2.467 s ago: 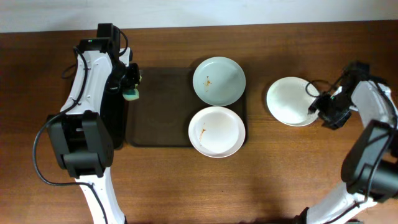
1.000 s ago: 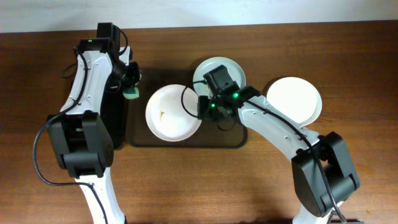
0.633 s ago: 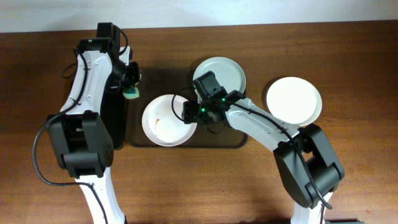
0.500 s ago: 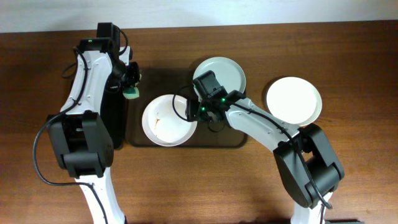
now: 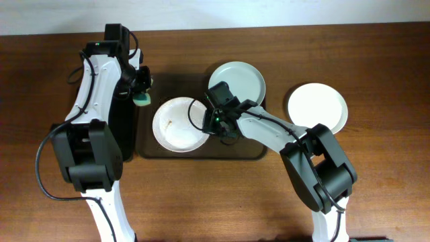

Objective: Clean dirty plates on tray and stack at the side
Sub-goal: 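Hold the lower white plate with the right gripper and scrub it with the sponge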

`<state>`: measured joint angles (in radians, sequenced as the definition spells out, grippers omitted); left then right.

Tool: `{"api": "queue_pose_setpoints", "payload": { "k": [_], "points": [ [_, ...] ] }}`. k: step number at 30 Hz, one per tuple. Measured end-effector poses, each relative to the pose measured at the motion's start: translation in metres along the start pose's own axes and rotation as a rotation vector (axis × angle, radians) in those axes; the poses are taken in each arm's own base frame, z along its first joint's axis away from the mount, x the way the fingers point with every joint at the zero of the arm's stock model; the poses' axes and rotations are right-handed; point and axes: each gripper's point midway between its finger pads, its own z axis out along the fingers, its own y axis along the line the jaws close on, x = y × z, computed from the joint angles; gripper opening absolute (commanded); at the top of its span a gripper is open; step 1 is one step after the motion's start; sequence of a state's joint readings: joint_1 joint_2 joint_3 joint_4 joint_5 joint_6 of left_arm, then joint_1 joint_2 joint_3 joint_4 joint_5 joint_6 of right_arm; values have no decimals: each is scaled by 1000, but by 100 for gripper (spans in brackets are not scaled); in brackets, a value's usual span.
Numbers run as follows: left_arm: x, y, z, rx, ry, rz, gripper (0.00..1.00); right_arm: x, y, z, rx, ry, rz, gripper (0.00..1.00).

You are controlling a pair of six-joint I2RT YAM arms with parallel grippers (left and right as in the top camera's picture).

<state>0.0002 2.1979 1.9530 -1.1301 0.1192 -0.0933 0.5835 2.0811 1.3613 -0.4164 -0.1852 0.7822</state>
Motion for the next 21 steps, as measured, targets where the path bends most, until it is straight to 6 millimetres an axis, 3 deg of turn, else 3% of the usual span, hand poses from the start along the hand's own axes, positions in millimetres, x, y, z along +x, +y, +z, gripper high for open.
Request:
{"api": "queue_pose_setpoints", "payload": {
  "k": [3,5,9,11,14,18,21],
  "points": [
    [4,-22,-16,116,27,49,1,-2,2,1,-7,-7,2,4],
    [17,-35,-15,157,78,72,1,-3,1,0,-17,-1,8,4],
    [66,-52,25,140,225,120,1,-7,-2,1,-42,14,28,4],
    [76,-54,43,133,234,135,1,-7,-1,1,-47,17,27,4],
    [84,-56,72,107,205,171,1,-6,0,1,-49,19,27,4],
    [77,-62,75,145,121,186,1,-7,-1,1,-45,18,33,4],
    [78,-93,73,359,94,274,1,-10,-4,0,-45,14,41,4]
  ]
}}
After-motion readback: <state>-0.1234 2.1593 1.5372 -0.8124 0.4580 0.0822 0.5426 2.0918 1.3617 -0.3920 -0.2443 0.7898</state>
